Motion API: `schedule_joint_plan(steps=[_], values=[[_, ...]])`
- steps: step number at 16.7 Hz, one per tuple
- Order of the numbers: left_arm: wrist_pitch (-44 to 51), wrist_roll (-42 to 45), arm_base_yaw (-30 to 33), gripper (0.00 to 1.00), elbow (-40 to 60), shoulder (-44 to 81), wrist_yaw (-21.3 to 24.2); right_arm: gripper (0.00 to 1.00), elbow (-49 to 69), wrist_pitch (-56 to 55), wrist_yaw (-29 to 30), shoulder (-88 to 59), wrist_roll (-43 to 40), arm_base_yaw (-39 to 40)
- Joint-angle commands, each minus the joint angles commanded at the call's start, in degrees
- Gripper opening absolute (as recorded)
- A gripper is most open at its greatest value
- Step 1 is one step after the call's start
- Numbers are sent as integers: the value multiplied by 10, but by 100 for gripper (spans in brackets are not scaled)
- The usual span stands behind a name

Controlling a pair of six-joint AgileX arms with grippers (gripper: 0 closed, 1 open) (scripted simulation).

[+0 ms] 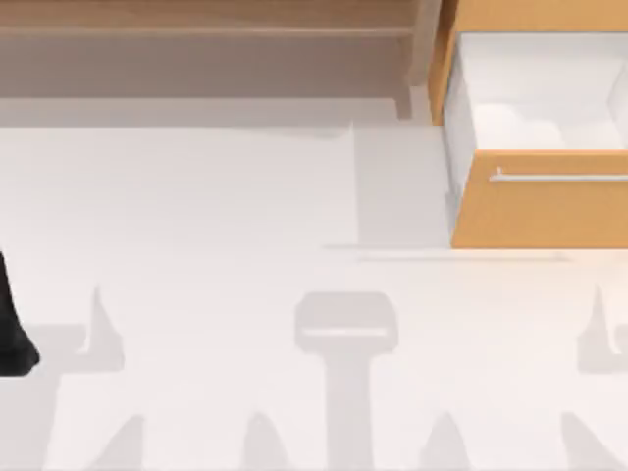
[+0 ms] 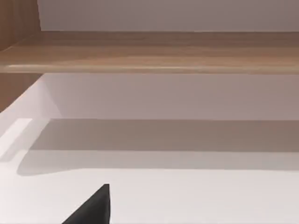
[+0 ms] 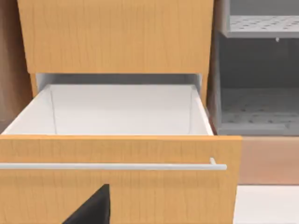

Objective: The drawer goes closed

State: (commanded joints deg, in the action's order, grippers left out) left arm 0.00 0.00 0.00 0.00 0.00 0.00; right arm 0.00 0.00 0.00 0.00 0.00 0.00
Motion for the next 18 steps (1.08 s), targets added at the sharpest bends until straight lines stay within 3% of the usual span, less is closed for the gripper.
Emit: schedule_joint_plan(steps=[7,18], values=[[0,0,0,100,0,0,0,100,59,-55,-42,-94,-1,-50],[0,0,0,100,0,0,0,100,314,-290,-248,-596,10,-252]])
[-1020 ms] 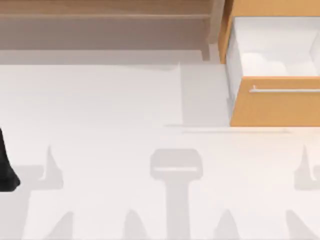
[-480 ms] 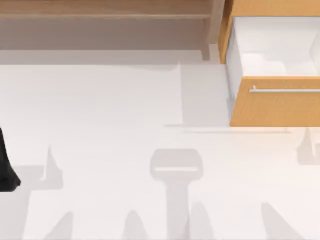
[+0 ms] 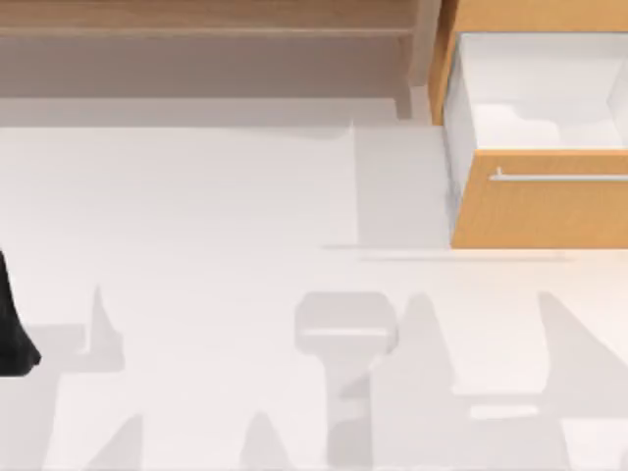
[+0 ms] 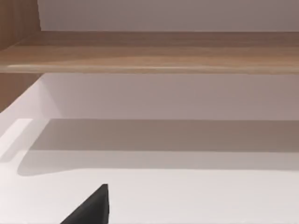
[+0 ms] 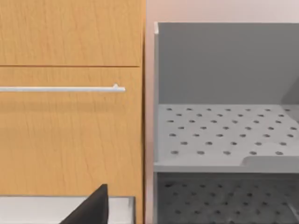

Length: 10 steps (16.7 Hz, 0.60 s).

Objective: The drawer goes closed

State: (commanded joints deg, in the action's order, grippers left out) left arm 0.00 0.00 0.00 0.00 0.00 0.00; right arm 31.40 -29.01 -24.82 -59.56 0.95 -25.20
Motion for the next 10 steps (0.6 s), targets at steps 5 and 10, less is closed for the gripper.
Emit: schedule_joint_plan(steps=[5,10], values=[[0,0,0,100,0,0,0,100,71,-66,-55,-141,1,-58],[0,0,0,100,0,0,0,100,79,-73,-61,-155,1,-64]])
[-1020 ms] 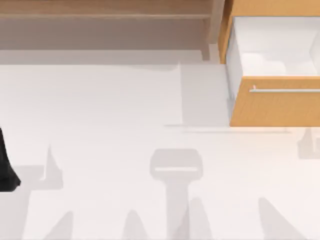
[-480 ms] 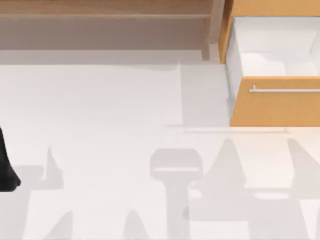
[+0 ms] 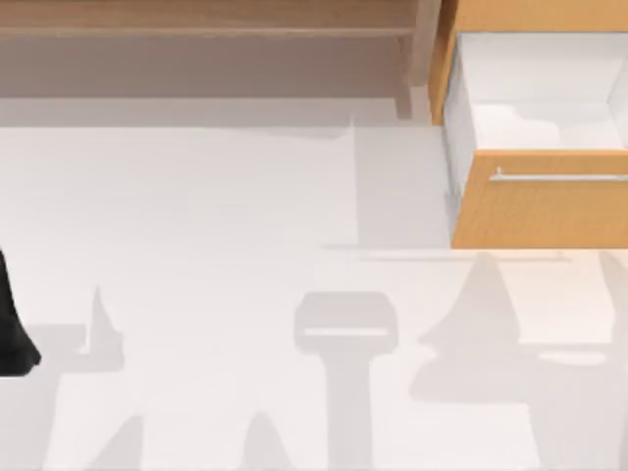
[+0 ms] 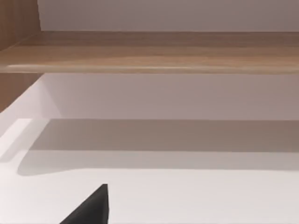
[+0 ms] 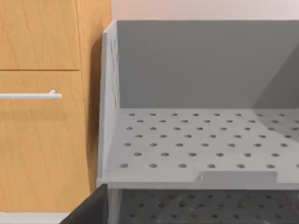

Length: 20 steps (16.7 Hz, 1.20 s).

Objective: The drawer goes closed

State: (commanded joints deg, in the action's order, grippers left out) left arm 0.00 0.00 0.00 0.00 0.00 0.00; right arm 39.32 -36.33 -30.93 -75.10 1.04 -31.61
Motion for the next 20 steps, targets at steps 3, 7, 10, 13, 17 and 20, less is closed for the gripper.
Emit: schedule_joint_plan(steps=[3,7,10,13,17,20], values=[[0,0,0,100,0,0,0,100,-6,-5,5,0,-6,6],[0,0,0,100,0,0,0,100,-59,-86,44,-17,-89,55],[0,0,0,100,0,0,0,100,-132,-192,95,-45,-204,128],[0,0,0,100,0,0,0,100,-210,-311,161,-86,-345,217],[0,0,0,100,0,0,0,100,-278,-457,273,-171,-549,333],[0,0,0,100,0,0,0,100,-291,-544,367,-249,-692,409]])
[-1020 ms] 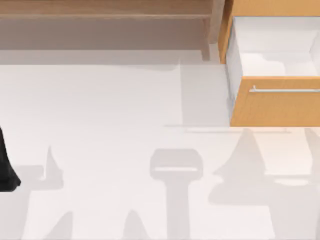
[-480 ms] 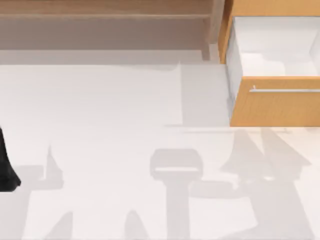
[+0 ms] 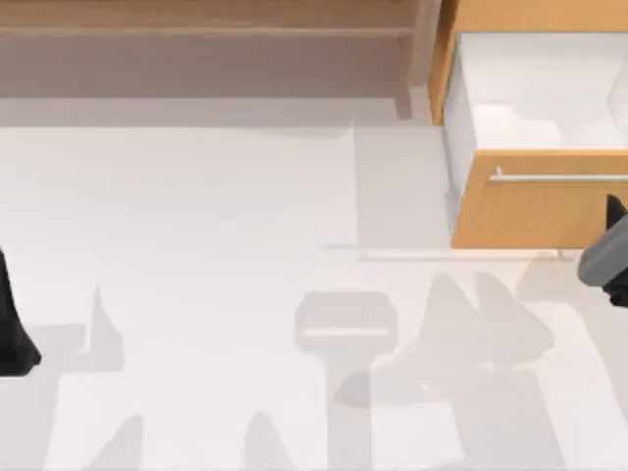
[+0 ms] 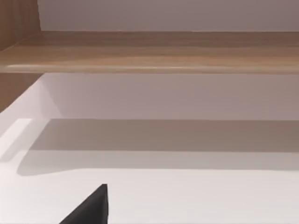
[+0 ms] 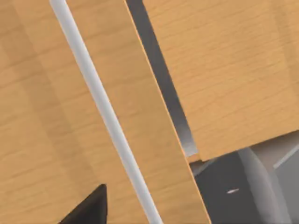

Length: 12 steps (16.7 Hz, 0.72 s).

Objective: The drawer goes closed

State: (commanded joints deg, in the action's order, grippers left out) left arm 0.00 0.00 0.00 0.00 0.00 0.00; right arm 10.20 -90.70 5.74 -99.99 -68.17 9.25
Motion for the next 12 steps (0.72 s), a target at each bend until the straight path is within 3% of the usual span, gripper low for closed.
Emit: schedule_joint_plan(steps=[6,12], values=[[0,0,0,100,0,0,0,100,16,-92,143,-120,-191,97],[0,0,0,100,0,0,0,100,19,-98,158,-134,-208,104]])
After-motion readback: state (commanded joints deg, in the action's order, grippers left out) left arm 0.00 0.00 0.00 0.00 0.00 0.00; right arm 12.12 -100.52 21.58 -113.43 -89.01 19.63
